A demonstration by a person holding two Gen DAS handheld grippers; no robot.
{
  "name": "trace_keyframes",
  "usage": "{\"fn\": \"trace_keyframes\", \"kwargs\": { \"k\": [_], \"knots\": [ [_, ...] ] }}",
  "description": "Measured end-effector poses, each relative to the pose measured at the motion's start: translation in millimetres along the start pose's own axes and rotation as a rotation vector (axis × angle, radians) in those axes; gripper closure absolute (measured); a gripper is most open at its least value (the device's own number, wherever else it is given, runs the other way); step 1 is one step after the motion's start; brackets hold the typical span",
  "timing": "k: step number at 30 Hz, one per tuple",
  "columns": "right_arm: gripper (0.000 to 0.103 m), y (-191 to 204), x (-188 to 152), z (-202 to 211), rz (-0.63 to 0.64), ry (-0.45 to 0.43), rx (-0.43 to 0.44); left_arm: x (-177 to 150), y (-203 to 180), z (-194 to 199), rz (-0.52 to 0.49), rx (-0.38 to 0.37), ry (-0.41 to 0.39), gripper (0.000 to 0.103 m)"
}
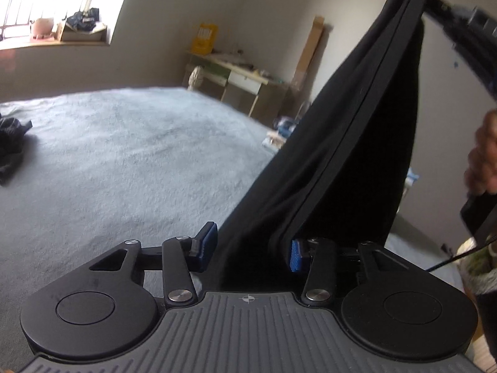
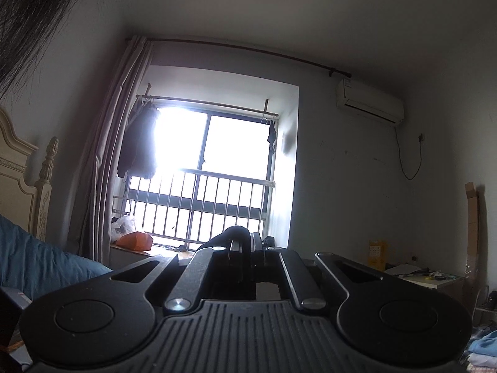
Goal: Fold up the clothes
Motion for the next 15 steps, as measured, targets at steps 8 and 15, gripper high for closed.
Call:
{"fn": "trace_keyframes", "kwargs": {
  "k": [8,15],
  "knots": [
    [0.099,-15,-5,1,0.021,0.011,-0.051,32,15,45,0.045,0.133,-0.133,0.100],
    [0.099,-60,37,6,-0.058,-0.066,-0.096,126,-37,169,0.009,0.016,-0.440,0.100]
  ]
}}
Point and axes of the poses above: each gripper's, at about its wrist camera, not at the fingertips, and z roughly against the way its jaws point, y to its left, x to its top, the point moved 5 cm from there along -z, roughly the way its jaws point, and after that the axes turned 6 degrees about -x, right-handed, at the moved point
